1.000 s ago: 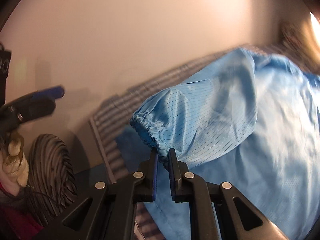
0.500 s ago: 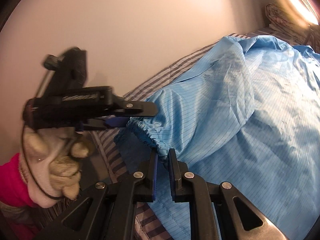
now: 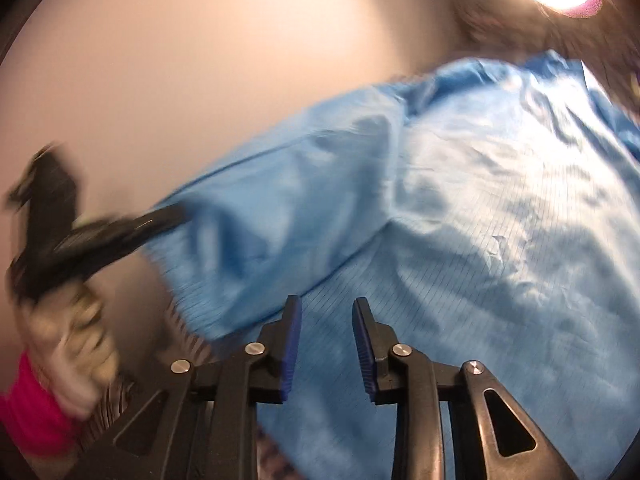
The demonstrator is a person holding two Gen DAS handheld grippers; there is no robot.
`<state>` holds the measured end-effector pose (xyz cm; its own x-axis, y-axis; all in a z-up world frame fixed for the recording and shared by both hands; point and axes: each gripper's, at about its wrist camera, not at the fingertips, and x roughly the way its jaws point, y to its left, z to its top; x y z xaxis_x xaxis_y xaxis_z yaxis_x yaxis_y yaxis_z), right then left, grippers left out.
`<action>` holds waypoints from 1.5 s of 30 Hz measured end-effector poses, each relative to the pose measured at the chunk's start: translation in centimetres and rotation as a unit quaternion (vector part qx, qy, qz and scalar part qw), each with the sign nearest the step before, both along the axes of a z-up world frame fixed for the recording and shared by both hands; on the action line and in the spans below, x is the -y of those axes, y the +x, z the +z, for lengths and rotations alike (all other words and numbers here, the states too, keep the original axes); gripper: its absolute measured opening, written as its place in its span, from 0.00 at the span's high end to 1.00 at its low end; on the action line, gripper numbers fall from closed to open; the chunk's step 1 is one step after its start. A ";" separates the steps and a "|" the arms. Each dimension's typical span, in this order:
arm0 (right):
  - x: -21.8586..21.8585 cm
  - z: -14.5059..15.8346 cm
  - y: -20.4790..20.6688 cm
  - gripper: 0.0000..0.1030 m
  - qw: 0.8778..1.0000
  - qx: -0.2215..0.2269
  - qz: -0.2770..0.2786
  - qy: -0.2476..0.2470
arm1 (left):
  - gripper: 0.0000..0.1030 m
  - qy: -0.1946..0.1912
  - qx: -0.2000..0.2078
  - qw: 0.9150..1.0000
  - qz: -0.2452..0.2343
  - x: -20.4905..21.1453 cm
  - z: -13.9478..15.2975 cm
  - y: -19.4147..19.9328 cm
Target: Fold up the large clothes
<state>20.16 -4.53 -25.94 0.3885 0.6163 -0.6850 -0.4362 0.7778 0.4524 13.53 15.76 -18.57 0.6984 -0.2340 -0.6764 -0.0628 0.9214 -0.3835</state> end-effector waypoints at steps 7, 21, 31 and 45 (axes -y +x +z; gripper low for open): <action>-7.5 -4.5 6.7 0.75 0.998 -0.053 0.000 0.019 | 1.00 0.071 0.033 0.997 -0.021 0.6 2.7 -0.6; -0.3 -1.0 10.0 0.63 0.998 -0.050 -0.016 0.026 | 1.00 0.182 0.073 0.968 -0.156 8.8 1.8 -3.9; 0.8 2.5 17.9 0.30 0.997 -0.045 -0.039 0.040 | 1.00 0.189 0.020 0.951 -0.243 14.7 -4.2 -5.7; 5.5 -3.1 17.4 0.69 0.979 -0.086 -0.107 -0.154 | 0.52 0.121 0.007 0.966 -0.227 11.6 -2.7 -8.1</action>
<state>37.56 -10.07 -29.06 0.3498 0.2876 -0.8916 -0.1864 0.9541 0.2346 5.44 4.11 -21.27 0.5711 -0.3544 -0.7404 0.3723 0.9157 -0.1512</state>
